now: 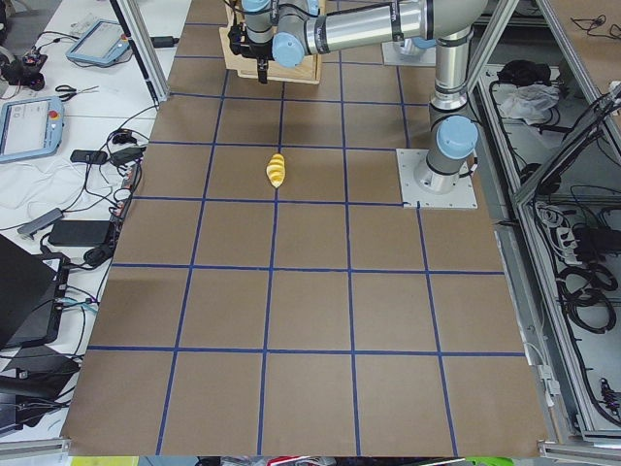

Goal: Open upper drawer
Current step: 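Pull the drawer handle away from the cabinet with the left gripper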

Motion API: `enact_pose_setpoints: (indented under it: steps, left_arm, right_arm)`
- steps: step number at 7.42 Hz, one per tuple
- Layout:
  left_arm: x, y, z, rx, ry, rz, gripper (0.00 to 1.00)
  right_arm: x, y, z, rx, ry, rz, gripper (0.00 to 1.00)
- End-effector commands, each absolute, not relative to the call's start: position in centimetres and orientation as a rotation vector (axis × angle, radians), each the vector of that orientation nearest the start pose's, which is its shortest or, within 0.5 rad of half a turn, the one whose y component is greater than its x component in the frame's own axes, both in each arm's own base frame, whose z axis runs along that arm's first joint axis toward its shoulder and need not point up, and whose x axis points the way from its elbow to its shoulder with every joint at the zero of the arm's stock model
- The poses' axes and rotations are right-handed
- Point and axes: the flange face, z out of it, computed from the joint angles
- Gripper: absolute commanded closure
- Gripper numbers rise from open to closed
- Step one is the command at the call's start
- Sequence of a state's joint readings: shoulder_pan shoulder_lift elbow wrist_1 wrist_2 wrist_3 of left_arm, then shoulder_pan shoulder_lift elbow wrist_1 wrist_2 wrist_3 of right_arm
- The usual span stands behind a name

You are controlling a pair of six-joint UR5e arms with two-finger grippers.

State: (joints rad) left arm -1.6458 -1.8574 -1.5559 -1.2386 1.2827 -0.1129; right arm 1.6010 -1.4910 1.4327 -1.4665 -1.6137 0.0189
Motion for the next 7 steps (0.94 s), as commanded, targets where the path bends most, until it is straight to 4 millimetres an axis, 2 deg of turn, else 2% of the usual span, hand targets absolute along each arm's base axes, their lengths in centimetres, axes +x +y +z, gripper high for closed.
enact_pose_setpoints:
  steps: [1, 3, 5, 7]
  left_arm:
    - [-19.0, -59.1, 37.6, -0.075, 3.422, -0.045, 0.0]
    - [-18.2, -59.2, 37.8, -0.1, 3.421, -0.038, 0.0]
    - [-18.3, -59.0, 38.6, -0.097, 3.423, -0.043, 0.0]
    - [-18.8, -56.7, 42.6, -0.087, 3.419, 0.004, 0.0]
  right_arm:
    - [14.4, -51.6, 50.5, -0.016, 3.185, 0.072, 0.0]
    - [14.5, -51.6, 50.5, -0.019, 3.185, 0.072, 0.0]
    - [14.4, -51.6, 50.5, -0.016, 3.185, 0.072, 0.0]
    - [14.4, -51.6, 50.5, -0.019, 3.185, 0.072, 0.0]
